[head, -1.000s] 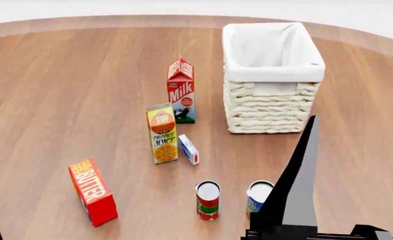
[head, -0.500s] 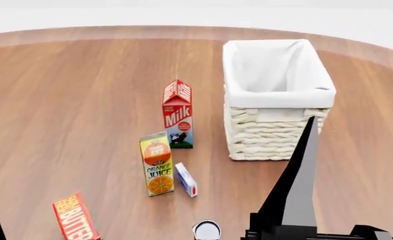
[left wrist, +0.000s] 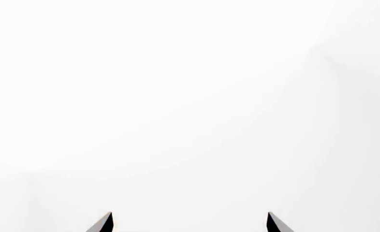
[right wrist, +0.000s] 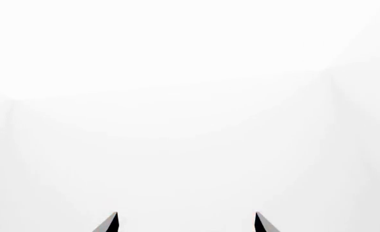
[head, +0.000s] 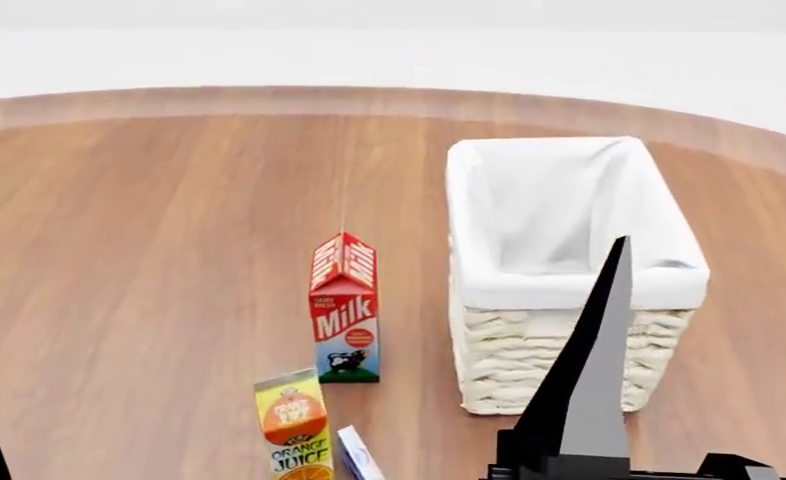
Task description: Pick up the alphabet soup and the tomato sauce, and put them in the basket.
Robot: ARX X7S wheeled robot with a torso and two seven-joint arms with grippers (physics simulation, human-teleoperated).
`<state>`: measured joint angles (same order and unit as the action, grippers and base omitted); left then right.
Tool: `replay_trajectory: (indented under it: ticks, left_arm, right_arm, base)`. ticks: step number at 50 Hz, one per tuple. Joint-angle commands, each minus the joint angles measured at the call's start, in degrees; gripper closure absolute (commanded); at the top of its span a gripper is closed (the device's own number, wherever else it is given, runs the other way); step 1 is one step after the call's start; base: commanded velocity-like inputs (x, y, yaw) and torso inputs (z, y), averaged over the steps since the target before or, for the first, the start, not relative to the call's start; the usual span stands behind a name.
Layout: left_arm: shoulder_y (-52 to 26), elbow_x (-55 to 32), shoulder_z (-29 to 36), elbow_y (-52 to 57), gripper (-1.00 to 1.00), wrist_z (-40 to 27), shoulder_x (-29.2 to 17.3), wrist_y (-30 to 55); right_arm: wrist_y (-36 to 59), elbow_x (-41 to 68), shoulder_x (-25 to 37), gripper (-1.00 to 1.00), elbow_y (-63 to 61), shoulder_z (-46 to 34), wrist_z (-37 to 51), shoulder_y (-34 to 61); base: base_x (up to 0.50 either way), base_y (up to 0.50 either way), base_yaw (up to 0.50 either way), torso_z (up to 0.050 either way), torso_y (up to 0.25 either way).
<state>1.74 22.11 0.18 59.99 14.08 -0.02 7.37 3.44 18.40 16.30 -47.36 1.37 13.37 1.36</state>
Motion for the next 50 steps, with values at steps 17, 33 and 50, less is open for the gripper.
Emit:
replay_trajectory:
  ticks: [17,33,50]
  left_arm:
    - [-0.04,0.31,1.05,0.01,-1.00,-0.50,0.00,0.54]
    - [-0.20,0.52,1.30,0.01,-1.00,-0.34,0.00,0.89]
    - [-0.27,2.04,1.70,0.01,-1.00,-0.63,0.00,1.16]
  right_arm:
    - [-1.15,0.04,0.66,-1.00,0.60,-0.53,0.42,-0.40]
    - [-0.57,0.14,1.49,-1.00,-0.31,-1.12,0.76,-0.54]
    - [49.69,64.74,26.06,-1.00,-6.48,1.33,36.90,15.58]
  base:
    - [0.44,0.00,0.00,0.000,0.001]
    - [0.29,0.00,0.00,0.000,0.001]
    - [0.00,0.00,0.00,0.000,0.000]
